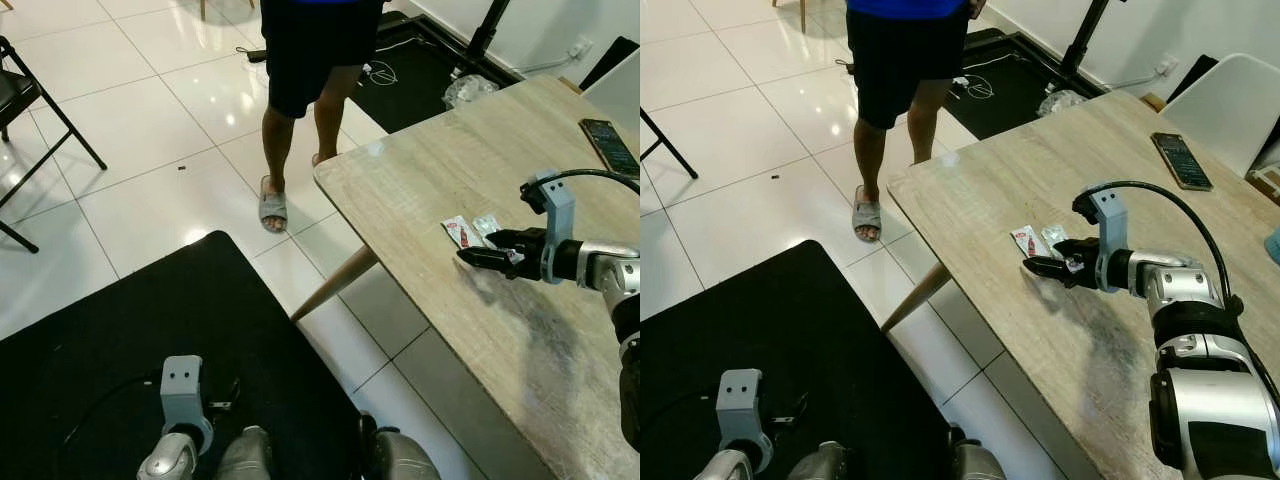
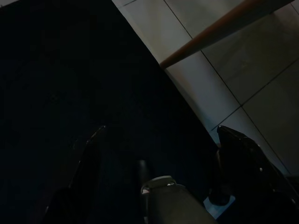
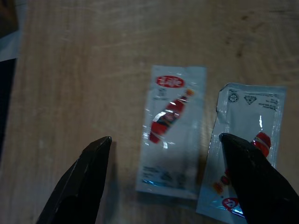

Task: Restocking fridge

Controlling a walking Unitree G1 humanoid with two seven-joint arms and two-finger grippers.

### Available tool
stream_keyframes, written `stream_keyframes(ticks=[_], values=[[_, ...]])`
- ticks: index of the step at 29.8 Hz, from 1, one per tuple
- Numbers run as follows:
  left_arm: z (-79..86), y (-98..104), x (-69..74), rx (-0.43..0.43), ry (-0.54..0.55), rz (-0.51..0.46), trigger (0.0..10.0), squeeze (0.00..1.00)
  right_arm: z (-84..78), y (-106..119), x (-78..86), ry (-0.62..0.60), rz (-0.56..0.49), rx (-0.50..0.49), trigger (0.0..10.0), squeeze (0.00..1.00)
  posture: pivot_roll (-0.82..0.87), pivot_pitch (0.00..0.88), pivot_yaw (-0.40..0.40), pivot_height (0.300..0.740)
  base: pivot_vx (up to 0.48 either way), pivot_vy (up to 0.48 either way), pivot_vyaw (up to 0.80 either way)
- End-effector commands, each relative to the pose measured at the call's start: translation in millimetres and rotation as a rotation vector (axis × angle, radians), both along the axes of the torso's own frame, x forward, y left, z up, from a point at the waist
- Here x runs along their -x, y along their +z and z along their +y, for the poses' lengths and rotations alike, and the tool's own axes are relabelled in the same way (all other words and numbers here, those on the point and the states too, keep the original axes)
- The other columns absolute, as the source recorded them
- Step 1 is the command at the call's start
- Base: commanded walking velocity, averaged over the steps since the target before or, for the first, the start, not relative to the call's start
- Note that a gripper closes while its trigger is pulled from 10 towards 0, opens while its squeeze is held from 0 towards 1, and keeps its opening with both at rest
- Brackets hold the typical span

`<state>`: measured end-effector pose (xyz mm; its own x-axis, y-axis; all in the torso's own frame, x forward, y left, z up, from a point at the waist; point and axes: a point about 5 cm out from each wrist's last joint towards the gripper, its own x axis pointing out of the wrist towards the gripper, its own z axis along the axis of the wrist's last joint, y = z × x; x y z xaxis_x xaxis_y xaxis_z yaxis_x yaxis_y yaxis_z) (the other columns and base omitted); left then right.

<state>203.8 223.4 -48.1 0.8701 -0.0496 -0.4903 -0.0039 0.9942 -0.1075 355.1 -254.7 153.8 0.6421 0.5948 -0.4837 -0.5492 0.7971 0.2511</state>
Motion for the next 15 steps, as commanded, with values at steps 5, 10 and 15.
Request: stream_keyframes(ticks=[5,10,15], values=[[-6.6,-8.0,8.8,0.021,0.002,0.044,10.0,0.0,11.8,-16.5,3.7,0.022,0.036,-0.004,10.0,0.0,0.02,0.179,-0.122,0.74,0.0,0.0,0.0],[-6.3,-7.7,8.6,0.02,0.004,0.041,10.0,0.0,14.3,-20.9,4.1,0.017,0.048,0.021,10.0,0.0,0.03,0.185,-0.123,0.74,0.0,0.0,0.0],[-5.5,-7.5,8.7,0.02,0.008,0.039,10.0,0.0,11.5,-33.1,8.6,0.039,0.045,0.162,6.3,0.0,0.03,0.185,-0.124,0.74,0.0,0.0,0.0]])
